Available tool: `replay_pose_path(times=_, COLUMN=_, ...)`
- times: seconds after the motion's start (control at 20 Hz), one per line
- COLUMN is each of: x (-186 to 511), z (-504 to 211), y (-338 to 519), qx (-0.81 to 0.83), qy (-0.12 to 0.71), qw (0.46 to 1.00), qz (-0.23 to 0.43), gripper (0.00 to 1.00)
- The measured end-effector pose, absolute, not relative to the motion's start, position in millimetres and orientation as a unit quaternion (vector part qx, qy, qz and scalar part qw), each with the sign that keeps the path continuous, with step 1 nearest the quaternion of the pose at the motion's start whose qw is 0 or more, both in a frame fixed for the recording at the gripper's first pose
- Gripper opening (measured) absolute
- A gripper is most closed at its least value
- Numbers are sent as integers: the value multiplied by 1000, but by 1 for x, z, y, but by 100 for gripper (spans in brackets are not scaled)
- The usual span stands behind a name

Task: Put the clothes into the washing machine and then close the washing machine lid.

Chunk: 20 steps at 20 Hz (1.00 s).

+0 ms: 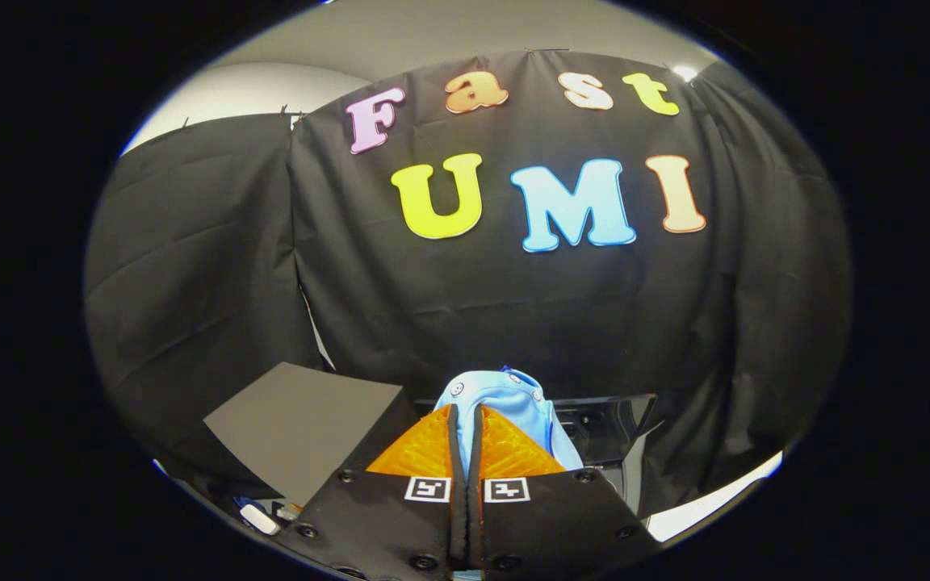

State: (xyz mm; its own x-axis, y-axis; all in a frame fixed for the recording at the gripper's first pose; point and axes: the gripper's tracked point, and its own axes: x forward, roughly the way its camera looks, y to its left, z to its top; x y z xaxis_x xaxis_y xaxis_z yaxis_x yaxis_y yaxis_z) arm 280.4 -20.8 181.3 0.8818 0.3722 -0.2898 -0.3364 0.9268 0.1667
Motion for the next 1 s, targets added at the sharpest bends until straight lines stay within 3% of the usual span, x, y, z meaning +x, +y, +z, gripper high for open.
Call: replay_pose_path(times=1.0, x=306, z=-44, y=-14, qx=32, qy=340, qw=923, qz=175, gripper=1)
